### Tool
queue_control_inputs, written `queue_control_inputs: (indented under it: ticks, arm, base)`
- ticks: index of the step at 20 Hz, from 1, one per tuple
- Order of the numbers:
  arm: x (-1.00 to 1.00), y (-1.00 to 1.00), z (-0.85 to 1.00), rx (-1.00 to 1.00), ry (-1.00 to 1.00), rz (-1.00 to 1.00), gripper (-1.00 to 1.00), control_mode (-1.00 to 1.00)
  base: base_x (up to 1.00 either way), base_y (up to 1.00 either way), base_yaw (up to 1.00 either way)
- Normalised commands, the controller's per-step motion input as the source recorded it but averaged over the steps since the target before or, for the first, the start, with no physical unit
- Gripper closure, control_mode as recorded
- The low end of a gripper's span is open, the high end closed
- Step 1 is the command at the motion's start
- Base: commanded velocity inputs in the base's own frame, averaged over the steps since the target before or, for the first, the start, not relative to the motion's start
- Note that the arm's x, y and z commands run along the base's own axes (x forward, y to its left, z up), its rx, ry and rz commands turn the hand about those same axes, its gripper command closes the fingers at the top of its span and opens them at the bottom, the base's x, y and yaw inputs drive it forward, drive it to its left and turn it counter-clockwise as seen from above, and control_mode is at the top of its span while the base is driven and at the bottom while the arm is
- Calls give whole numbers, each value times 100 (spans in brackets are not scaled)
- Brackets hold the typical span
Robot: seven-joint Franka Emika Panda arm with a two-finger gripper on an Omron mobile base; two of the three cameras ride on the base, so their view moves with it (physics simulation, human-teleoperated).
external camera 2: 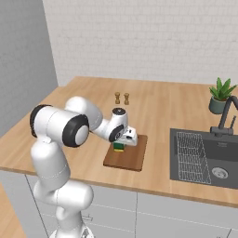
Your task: Pick up the sponge from the counter and clean the cutting board by briefly scrubbing or pressing down on the cutting board. Once finished, release the sponge.
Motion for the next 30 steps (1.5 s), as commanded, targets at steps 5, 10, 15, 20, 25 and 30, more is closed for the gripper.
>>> queue_control_inputs:
  ticks: [5,10,15,20,25,30]
  arm:
    - [0,-1,-70,0,-1,-3,100,-100]
    - [0,0,-37,0,-17,-1,100,-100]
    - [29,-3,2,4,-15,-5,100,-100]
    - [48,-43,0,5,0,-3,100,-100]
    - [14,-44,-22,2,0,-1,100,-100]
    - [-3,-4,-82,-1,0,-2,100,-100]
  base:
    - [0,0,0]
    - [0,0,0]
    - [0,0,0]
    - [0,0,0]
    - [0,0,0]
    - [0,0,0]
